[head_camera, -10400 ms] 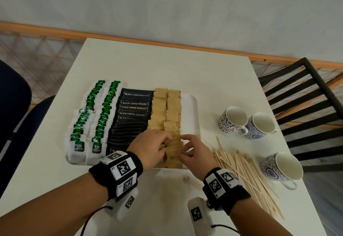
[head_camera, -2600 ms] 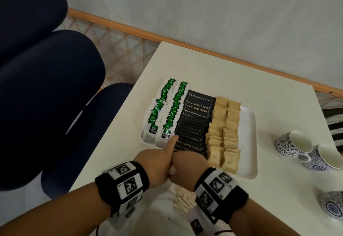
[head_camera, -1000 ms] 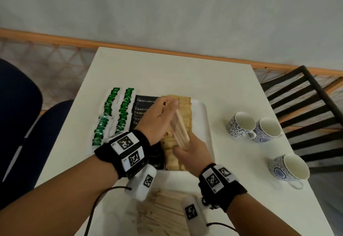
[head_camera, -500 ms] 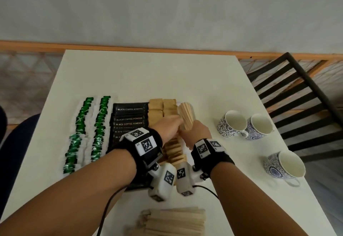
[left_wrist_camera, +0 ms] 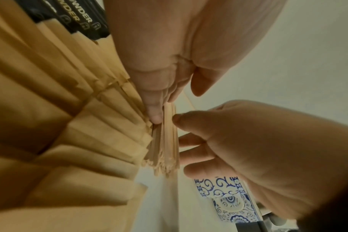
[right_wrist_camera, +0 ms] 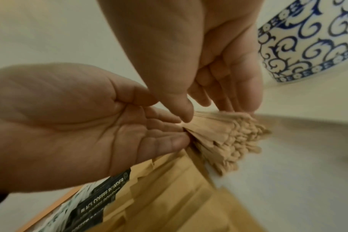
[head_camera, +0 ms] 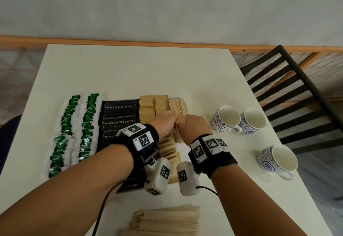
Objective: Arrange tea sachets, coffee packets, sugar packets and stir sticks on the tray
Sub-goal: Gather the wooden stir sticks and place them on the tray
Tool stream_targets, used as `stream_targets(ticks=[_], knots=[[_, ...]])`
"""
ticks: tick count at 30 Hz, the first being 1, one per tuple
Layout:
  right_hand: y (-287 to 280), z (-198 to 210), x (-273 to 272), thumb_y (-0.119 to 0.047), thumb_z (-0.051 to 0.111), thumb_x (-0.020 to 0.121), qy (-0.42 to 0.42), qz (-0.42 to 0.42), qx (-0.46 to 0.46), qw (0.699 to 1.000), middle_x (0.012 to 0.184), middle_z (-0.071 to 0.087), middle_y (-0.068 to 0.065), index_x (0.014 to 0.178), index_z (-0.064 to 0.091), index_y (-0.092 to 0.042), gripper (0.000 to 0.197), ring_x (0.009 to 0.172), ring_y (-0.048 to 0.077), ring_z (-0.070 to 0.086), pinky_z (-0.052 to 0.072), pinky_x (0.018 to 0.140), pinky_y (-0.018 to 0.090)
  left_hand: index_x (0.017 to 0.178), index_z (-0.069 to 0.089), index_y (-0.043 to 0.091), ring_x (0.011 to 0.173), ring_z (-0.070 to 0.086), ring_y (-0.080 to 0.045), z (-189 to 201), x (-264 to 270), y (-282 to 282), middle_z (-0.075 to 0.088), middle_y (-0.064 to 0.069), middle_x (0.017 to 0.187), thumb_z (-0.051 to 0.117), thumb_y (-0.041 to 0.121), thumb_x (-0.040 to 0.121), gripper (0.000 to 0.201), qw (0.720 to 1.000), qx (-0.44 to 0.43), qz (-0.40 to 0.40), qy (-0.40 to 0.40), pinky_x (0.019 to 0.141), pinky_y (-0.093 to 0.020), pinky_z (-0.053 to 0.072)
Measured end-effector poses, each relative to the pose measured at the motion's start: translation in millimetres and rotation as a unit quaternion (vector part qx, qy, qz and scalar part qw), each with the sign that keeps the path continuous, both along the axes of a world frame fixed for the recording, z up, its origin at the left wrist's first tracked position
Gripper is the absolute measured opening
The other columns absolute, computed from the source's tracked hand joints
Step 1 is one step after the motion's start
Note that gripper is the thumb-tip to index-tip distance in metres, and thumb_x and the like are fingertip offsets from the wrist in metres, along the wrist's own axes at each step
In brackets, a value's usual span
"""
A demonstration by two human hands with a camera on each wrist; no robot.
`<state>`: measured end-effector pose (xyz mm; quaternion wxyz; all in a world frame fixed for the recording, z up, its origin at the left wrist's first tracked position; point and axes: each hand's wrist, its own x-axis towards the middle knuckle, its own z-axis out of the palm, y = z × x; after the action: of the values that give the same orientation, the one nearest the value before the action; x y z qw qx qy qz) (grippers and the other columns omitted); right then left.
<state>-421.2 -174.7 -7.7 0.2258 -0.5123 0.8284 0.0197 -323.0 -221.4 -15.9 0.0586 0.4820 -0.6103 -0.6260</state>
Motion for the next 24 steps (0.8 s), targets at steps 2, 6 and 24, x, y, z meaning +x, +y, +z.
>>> stream_targets(ticks=[2,6,24], knots=[[6,7,-6,-0.019,0.041,0.095,0.003,0.019,-0.016,1.000,0.101,0.065,0.007,0.105,0.059,-0.008,0.023,0.095,0.027,0.060,0.038,0.067,0.027,0.070,0.033,0.032,0.100,0.040,-0.018,5,0,1,0.035,0.016,0.078,0.037,0.006,0.100,0.040,1.000,-0.020,-0.006,-0.003,0.105,-0.049,0.037],[30,14,-25,-0.017,0.043,0.096,-0.060,0.063,-0.072,0.994,0.127,0.062,0.004,0.128,0.059,-0.019,0.035,0.117,0.020,0.056,0.041,0.098,0.029,0.073,0.038,0.033,0.101,0.043,-0.019,5,5,-4,0.040,0.014,0.081,0.040,0.011,0.099,0.034,1.000,-0.027,0.009,-0.011,0.106,-0.047,0.038],[57,-28,-21,-0.007,0.044,0.093,-0.064,0.275,-0.042,0.958,0.129,0.055,-0.002,0.132,0.053,-0.028,0.045,0.118,0.023,0.050,0.051,0.089,0.042,0.150,0.027,0.017,0.143,0.025,-0.021,30,-32,-79,0.023,-0.005,0.158,0.030,0.011,0.102,0.049,0.941,-0.171,-0.197,-0.216,0.113,-0.026,0.022]])
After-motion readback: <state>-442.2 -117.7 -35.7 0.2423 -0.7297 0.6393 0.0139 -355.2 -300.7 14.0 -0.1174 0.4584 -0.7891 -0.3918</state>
